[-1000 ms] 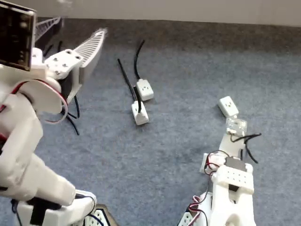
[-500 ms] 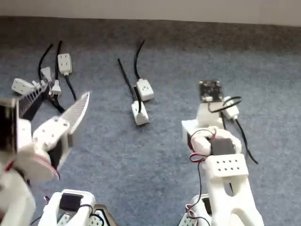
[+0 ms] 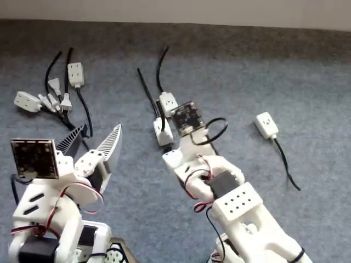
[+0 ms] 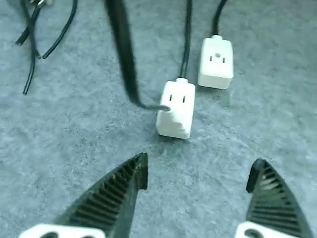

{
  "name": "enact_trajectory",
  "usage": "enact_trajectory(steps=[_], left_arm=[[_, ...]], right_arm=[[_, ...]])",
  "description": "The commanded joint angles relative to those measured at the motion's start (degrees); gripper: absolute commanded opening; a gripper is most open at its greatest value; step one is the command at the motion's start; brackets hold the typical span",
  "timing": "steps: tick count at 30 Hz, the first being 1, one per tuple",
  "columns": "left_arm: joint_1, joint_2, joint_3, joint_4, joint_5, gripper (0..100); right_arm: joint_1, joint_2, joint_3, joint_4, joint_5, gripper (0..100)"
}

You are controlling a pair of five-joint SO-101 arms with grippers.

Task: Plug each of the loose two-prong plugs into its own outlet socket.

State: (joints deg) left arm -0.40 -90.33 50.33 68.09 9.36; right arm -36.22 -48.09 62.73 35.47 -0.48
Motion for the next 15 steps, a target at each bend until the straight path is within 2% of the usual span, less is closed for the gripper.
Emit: enact_trajectory(steps=[1, 8, 15], left_arm=[[-0.2, -4.3, 4.9, -3.7, 1.6, 25], [-0.2, -6.3, 17.7, -11.1, 1.7, 25], [-0.2, -6.7, 23.9, -16.1, 1.7, 25]], right_arm=[[-3.7, 0.0, 3.1, -7.0, -0.6, 32.1], [-3.9, 2.0, 4.2, -12.8, -0.7, 32.1], [-3.7, 22.1, -3.6, -19.8, -0.7, 32.1]])
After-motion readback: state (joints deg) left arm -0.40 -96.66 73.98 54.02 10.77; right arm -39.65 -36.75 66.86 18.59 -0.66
